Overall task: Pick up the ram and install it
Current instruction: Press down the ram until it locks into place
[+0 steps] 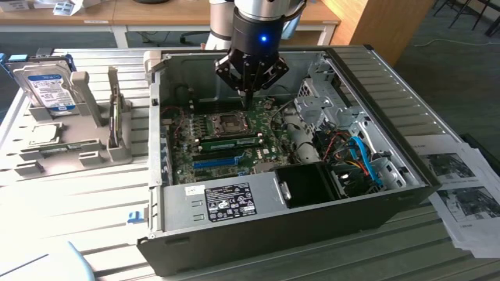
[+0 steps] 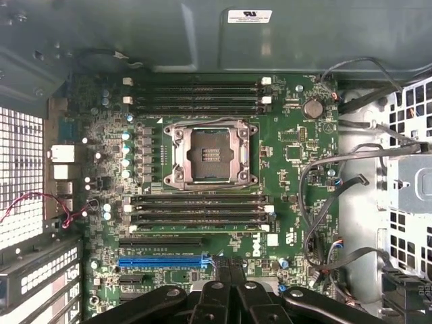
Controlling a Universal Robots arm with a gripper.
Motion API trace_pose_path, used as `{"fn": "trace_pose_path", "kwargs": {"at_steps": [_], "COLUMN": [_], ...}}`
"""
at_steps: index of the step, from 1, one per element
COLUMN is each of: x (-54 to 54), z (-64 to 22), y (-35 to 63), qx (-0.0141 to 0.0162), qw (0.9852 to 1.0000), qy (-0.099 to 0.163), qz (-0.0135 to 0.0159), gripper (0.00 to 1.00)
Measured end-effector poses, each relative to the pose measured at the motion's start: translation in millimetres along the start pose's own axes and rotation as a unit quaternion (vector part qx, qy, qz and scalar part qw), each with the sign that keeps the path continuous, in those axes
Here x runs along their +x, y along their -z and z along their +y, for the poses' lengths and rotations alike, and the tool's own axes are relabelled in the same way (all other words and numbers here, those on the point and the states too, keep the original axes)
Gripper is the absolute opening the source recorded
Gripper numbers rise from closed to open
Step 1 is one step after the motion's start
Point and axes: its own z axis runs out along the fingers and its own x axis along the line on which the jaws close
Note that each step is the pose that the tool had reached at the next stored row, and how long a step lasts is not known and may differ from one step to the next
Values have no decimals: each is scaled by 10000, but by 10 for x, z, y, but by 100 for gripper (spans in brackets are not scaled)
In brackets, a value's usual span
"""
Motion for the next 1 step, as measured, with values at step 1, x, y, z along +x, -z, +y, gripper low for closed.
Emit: {"fn": "trace_pose_path", "kwargs": {"at_steps": [1], "x": [0], "z": [0], "y": [0], "qx": [0], "qw": [10000], "qy": [0], "qz": [0], "gripper": [9]}}
